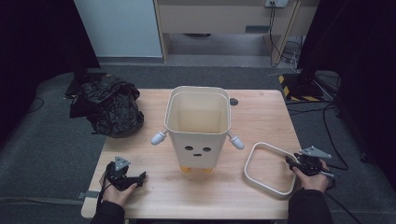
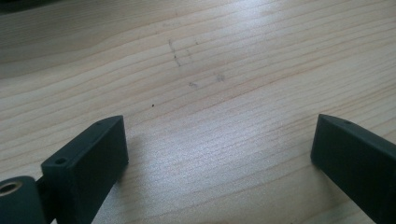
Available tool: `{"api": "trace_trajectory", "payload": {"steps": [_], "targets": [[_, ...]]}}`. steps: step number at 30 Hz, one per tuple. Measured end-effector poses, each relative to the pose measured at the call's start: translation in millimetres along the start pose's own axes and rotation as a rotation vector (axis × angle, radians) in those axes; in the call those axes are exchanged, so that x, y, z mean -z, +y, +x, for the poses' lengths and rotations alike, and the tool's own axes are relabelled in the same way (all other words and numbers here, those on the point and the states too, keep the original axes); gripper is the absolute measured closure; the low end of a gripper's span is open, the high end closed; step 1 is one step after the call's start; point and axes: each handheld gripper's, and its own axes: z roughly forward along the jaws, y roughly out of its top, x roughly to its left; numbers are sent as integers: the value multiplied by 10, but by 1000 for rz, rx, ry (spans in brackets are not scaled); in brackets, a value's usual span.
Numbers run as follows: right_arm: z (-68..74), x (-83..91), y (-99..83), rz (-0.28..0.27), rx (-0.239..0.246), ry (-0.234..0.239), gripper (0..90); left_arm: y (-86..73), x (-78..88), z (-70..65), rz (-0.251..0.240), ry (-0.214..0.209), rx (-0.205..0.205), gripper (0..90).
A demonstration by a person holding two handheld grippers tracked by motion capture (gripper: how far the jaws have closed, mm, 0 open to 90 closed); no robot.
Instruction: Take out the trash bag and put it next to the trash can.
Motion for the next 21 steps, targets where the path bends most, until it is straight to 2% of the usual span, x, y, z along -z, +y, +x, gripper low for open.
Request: {"api": "trace_trajectory", "payload": {"steps": [7, 9, 16, 21], "targets": [[-19, -26, 4, 22, 27, -3, 676, 1, 0, 1, 2, -1, -3, 26], [-16, -29, 9, 21, 21, -8, 694, 1, -1, 1, 3, -2, -4, 24], [-18, -43, 8, 25, 44, -9, 692, 3, -5, -1, 2, -3, -3, 18], [-12, -50, 16, 23, 38, -11, 712, 4, -6, -1, 3, -4, -4, 16]]}}
